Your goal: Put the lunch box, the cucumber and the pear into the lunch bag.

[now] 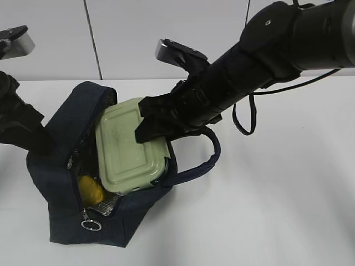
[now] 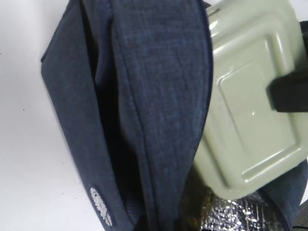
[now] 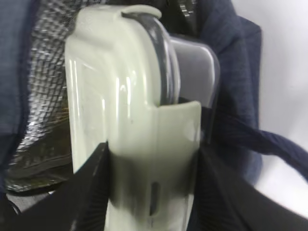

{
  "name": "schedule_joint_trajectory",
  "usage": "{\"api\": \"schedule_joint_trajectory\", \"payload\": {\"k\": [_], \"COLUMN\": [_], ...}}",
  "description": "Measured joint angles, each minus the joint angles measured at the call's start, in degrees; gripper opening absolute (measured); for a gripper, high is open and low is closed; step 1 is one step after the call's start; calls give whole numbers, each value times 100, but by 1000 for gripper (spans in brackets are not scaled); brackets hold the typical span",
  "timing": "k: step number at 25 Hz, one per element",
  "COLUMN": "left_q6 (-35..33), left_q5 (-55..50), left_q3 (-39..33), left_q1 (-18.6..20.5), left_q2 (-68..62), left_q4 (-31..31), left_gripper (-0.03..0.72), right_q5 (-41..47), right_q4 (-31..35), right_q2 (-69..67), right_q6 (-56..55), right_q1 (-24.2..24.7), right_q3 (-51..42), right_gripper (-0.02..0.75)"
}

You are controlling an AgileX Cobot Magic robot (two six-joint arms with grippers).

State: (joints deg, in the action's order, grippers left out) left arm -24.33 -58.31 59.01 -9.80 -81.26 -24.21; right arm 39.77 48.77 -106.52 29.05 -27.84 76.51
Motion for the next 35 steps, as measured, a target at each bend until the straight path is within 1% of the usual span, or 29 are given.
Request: {"api": "schedule_joint_trajectory", "payload": {"k": [6, 13, 16, 21, 25, 26, 28, 29, 30, 31, 33, 35], "left_q6": [0, 0, 0, 0, 0, 0, 0, 0, 0, 0, 0, 0], "left_q5": [-7, -1, 20, -4, 0, 0, 15, 22, 22, 22, 17, 11], "left_q3": [0, 0, 0, 0, 0, 0, 0, 0, 0, 0, 0, 0], "left_q1": [0, 0, 0, 6, 6, 6, 6, 6, 6, 6, 6, 6], "left_q2": [0, 0, 0, 0, 0, 0, 0, 0, 0, 0, 0, 0], "left_q4": [0, 5, 34, 110, 76, 64, 44, 26, 9, 7, 7, 7], "left_gripper": [22, 22, 22, 22, 22, 22, 22, 22, 22, 22, 22, 22], "right_q5": [-50, 102, 139, 305, 572, 646, 768, 879, 926, 1038, 1234, 1347], "right_q4": [-81, -957, -1163, -1342, -1566, -1603, -1684, -1727, -1728, -1769, -1872, -2054], "right_q2": [-271, -823, -992, -1215, -1273, -1282, -1306, -1306, -1306, -1306, -1306, -1259], "right_q6": [-339, -1453, -1715, -1819, -1829, -1819, -1794, -1717, -1700, -1648, -1625, -1646], "right_q1": [-479, -804, -933, -1093, -1106, -1106, -1115, -1129, -1127, -1150, -1162, -1162], "right_q3": [505, 1276, 1552, 1922, 2068, 2093, 2196, 2269, 2293, 2408, 2645, 2846], "right_gripper": [344, 344, 344, 344, 349, 367, 432, 490, 508, 565, 592, 587]}}
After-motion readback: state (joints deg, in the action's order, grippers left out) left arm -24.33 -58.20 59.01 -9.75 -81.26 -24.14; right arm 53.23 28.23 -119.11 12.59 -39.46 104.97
